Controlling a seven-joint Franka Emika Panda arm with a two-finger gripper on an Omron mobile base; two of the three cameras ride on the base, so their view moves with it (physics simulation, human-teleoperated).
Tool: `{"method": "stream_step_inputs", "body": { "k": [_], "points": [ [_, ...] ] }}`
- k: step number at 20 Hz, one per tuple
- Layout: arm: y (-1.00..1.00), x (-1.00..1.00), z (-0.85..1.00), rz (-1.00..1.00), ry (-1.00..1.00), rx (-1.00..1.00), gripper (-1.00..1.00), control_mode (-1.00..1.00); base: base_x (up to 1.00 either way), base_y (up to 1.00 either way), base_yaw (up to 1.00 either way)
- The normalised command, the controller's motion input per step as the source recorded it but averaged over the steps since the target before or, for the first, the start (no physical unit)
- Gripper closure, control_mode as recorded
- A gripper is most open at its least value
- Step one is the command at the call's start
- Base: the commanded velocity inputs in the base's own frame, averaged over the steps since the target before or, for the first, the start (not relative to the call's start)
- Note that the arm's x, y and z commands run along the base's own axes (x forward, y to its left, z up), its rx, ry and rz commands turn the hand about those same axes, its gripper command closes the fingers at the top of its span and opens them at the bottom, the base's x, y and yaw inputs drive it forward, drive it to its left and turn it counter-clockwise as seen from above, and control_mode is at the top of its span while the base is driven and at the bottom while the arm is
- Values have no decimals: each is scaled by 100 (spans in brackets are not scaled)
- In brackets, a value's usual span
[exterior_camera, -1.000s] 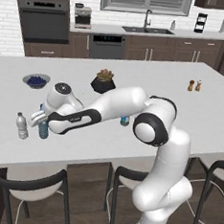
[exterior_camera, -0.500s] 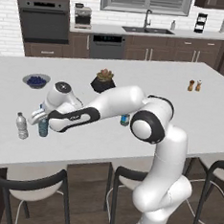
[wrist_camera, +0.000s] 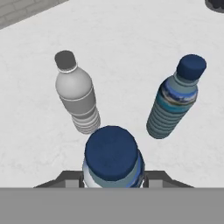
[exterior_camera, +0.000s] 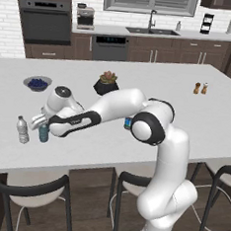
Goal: Move the plastic bottles in the middle to the plastics group, and the glass bottles in the middle to the glass group.
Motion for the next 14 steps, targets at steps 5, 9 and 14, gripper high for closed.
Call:
{"method": "stream_step_inputs", "body": {
  "k": [5,9,14],
  "points": [
    [2,1,-39,0,0,0,100,-100,0,0,0],
    [0,0,-20,0,0,0,100,-100,0,0,0],
    [0,4,0,0,0,0,100,-100,0,0,0]
  ]
}}
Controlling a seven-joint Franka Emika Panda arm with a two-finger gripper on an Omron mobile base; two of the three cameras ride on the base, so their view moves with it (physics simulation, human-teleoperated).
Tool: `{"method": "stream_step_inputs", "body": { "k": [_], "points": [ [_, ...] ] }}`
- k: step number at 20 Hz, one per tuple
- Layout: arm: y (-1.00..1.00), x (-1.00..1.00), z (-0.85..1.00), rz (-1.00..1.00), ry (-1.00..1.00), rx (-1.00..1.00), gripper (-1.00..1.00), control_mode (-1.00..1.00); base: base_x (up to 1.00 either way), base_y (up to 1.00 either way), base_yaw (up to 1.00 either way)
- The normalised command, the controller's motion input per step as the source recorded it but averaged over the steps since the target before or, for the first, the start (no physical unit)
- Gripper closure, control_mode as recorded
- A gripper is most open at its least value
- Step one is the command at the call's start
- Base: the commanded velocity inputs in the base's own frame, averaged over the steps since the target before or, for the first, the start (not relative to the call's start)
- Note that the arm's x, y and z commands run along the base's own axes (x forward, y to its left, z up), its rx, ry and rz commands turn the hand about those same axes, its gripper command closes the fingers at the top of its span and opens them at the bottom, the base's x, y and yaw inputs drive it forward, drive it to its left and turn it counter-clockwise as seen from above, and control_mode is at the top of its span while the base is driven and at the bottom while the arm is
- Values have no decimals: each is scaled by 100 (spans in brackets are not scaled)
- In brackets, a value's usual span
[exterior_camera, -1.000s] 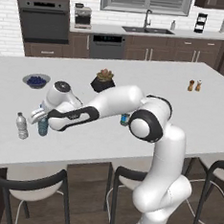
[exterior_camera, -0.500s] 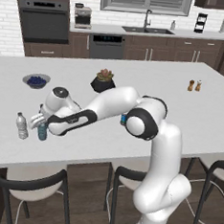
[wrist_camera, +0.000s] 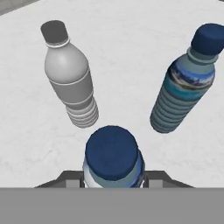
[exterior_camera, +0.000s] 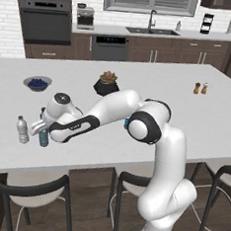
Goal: Move the plastic bottles in the middle to the plastics group, and the glass bottles in the middle to the glass group.
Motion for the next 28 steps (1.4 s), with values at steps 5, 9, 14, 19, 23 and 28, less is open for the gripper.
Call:
{"method": "stream_step_inputs", "body": {
  "k": [5,9,14,19,23,28],
  "points": [
    [0,29,0,0,0,0,100,-100,0,0,0],
    [0,31,0,0,0,0,100,-100,0,0,0],
    [3,19,0,0,0,0,100,-100,0,0,0],
    [6,13,-8,0,0,0,100,-100,0,0,0],
    [3,1,-36,0,0,0,100,-100,0,0,0],
    [0,0,-28,0,0,0,100,-100,0,0,0]
  ]
}}
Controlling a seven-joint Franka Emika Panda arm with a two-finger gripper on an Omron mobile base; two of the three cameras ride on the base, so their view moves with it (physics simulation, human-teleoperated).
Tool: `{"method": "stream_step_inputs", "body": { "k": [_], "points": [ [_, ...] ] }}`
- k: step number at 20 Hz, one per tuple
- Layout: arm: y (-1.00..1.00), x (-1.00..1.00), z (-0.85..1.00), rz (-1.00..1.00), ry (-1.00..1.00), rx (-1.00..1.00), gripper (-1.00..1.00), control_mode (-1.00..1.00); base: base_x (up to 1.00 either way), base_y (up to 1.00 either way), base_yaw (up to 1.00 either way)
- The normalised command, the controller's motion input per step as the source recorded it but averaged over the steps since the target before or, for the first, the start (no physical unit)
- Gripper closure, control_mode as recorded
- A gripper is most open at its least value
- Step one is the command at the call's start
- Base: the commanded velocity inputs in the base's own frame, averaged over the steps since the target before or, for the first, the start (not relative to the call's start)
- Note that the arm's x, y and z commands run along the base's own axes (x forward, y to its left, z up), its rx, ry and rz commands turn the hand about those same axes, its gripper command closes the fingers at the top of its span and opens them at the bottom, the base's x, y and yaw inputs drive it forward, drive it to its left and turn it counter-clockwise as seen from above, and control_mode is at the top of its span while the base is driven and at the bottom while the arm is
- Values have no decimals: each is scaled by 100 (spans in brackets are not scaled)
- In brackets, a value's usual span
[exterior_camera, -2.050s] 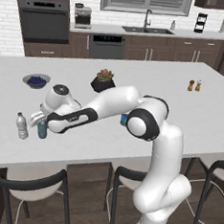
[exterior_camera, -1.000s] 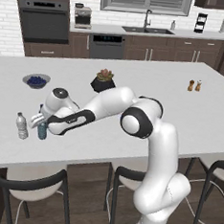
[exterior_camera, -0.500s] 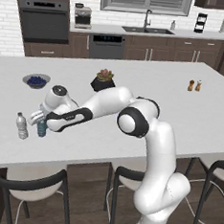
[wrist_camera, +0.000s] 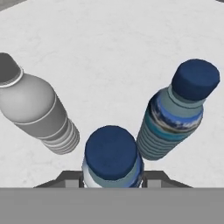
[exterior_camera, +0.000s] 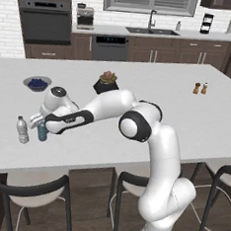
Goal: Move the plastic bottles in the middle to the plastics group, and the glass bottles in the middle to the glass group.
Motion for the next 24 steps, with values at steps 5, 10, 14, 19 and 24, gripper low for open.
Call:
{"method": "stream_step_inputs", "body": {
  "k": [5,10,14,19,24],
  "points": [
    [0,0,0,0,0,0,-100,-100,0,0,0],
    [0,0,0,0,0,0,-100,-100,0,0,0],
    [0,0,2,0,0,0,-100,-100,0,0,0],
    [-2,0,14,0,0,0,-100,-100,0,0,0],
    [-30,-13,31,-4,0,1,-100,-100,0,0,0]
  ]
}}
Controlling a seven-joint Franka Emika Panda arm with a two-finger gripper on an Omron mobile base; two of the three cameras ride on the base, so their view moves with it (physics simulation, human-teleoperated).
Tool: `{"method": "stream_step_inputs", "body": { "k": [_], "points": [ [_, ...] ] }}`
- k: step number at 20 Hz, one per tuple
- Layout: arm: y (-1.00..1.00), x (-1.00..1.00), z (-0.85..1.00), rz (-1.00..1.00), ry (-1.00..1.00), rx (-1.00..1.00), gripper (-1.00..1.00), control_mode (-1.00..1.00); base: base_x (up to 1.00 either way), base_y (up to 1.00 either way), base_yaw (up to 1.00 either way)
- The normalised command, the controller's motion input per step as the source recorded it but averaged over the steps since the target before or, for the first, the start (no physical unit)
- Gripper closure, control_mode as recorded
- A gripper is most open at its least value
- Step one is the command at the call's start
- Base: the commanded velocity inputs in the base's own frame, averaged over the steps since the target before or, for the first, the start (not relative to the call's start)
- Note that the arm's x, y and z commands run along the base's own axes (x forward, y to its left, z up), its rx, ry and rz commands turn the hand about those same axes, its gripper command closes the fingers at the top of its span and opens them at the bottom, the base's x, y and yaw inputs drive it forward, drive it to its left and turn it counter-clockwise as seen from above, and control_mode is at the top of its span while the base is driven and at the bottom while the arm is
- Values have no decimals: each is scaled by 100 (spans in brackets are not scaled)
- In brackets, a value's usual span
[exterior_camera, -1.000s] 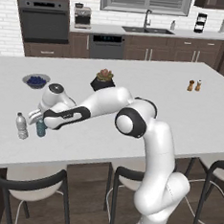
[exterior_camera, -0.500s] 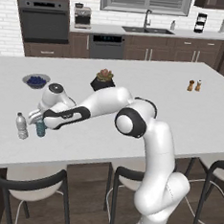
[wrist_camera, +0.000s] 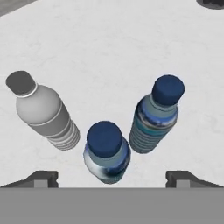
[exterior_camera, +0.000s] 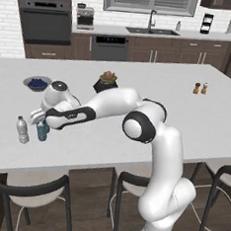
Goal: Move the plastic bottles in the middle to the plastics group, and the glass bottles in the middle to the glass group.
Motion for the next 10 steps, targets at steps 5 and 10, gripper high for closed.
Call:
{"method": "stream_step_inputs", "body": {
  "k": [5,10],
  "points": [
    [-52,-37,40,-9,0,2,-100,-100,0,0,0],
    [-71,-40,31,-14,1,1,-100,-100,0,0,0]
  ]
}}
